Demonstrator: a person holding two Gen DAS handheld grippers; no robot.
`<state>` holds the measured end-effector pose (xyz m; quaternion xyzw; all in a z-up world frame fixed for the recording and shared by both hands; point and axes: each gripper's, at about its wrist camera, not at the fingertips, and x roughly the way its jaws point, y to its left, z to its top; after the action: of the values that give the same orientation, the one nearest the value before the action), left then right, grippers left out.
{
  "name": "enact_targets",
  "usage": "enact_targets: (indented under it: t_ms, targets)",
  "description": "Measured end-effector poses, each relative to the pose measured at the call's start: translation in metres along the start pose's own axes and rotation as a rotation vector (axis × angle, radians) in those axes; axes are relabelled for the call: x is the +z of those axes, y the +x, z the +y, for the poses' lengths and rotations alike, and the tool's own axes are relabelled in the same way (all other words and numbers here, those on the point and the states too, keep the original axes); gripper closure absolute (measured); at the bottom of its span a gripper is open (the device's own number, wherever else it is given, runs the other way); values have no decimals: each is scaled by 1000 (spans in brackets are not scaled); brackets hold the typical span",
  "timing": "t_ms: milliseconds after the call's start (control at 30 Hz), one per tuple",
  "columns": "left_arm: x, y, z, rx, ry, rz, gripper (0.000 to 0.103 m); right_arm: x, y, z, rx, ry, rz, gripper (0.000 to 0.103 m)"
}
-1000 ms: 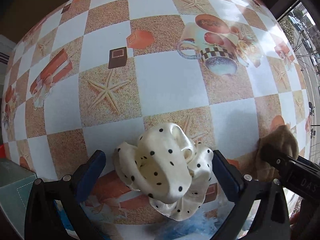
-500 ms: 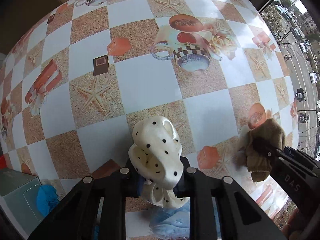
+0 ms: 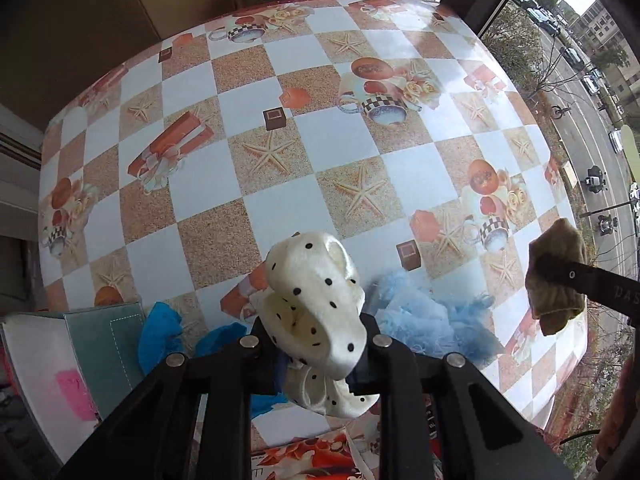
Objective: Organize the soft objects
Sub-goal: 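Carry the polka-dot scrunchie and beige sock toward the white box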
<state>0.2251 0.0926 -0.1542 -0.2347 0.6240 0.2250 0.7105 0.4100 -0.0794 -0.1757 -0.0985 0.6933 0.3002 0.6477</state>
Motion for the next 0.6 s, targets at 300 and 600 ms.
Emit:
enact_targets:
  t_ms: [300, 600]
  targets:
    - [-79, -34, 3, -9, 119, 9, 80, -60, -55, 18, 32, 36, -52, 77]
    - [-148, -74, 8, -36, 212, -9, 79, -129, -99, 77, 53, -58, -109, 77]
